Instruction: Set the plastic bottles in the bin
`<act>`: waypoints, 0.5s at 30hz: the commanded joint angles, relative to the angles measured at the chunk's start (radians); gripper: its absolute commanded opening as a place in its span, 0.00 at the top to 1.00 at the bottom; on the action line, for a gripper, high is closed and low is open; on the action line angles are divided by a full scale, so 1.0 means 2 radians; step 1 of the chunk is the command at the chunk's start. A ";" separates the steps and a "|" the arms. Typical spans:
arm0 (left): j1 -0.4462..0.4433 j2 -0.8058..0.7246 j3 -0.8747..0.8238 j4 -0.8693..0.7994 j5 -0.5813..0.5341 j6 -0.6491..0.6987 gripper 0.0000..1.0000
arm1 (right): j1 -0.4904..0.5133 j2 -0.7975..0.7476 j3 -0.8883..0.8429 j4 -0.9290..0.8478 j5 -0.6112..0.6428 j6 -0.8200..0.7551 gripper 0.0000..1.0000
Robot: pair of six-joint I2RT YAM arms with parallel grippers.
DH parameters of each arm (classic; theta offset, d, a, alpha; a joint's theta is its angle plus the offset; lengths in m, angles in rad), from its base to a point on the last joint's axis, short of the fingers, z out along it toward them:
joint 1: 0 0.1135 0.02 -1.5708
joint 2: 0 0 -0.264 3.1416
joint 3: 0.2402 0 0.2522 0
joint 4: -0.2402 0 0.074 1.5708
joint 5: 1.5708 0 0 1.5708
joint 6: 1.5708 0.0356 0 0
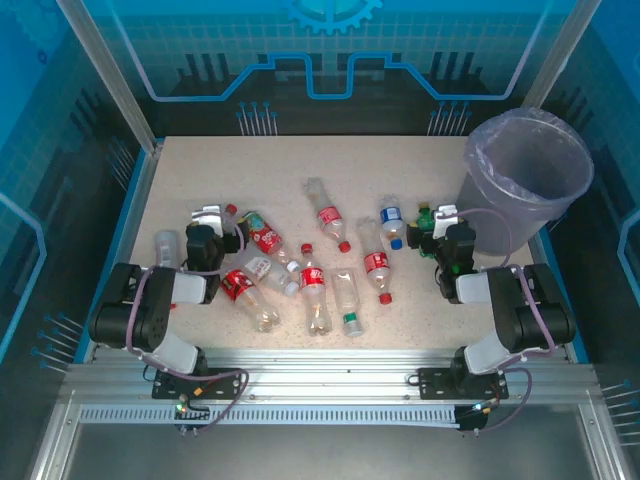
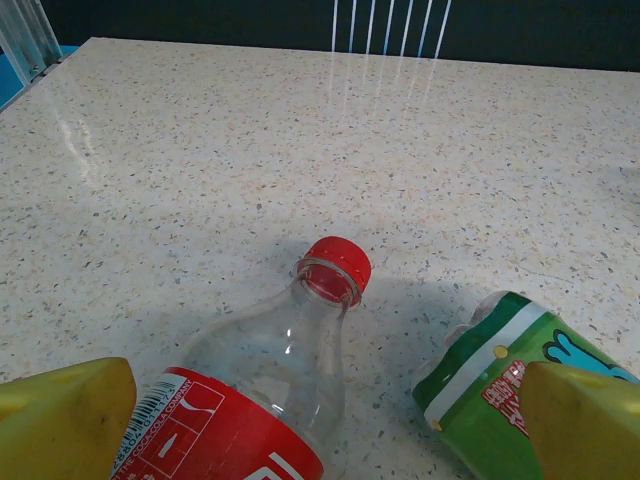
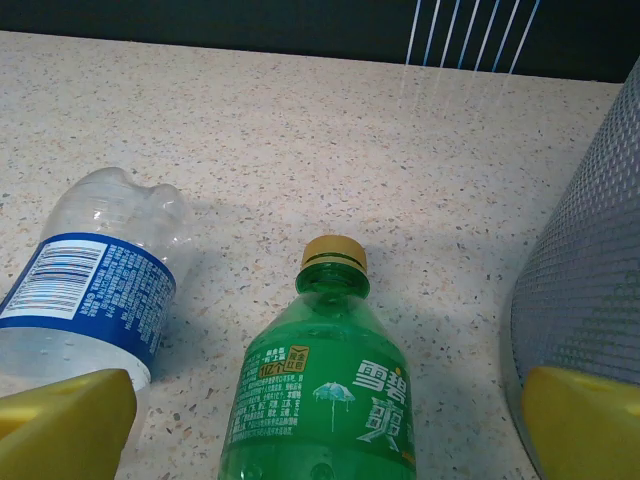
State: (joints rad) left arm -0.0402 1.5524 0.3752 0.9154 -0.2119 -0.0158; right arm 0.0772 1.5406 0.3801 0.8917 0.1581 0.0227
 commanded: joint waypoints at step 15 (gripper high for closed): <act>0.004 0.001 0.001 0.010 0.009 0.004 0.01 | -0.005 -0.001 0.001 0.013 -0.002 -0.003 0.00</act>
State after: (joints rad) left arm -0.0402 1.5524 0.3752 0.9150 -0.2119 -0.0158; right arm 0.0772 1.5406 0.3801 0.8913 0.1570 0.0219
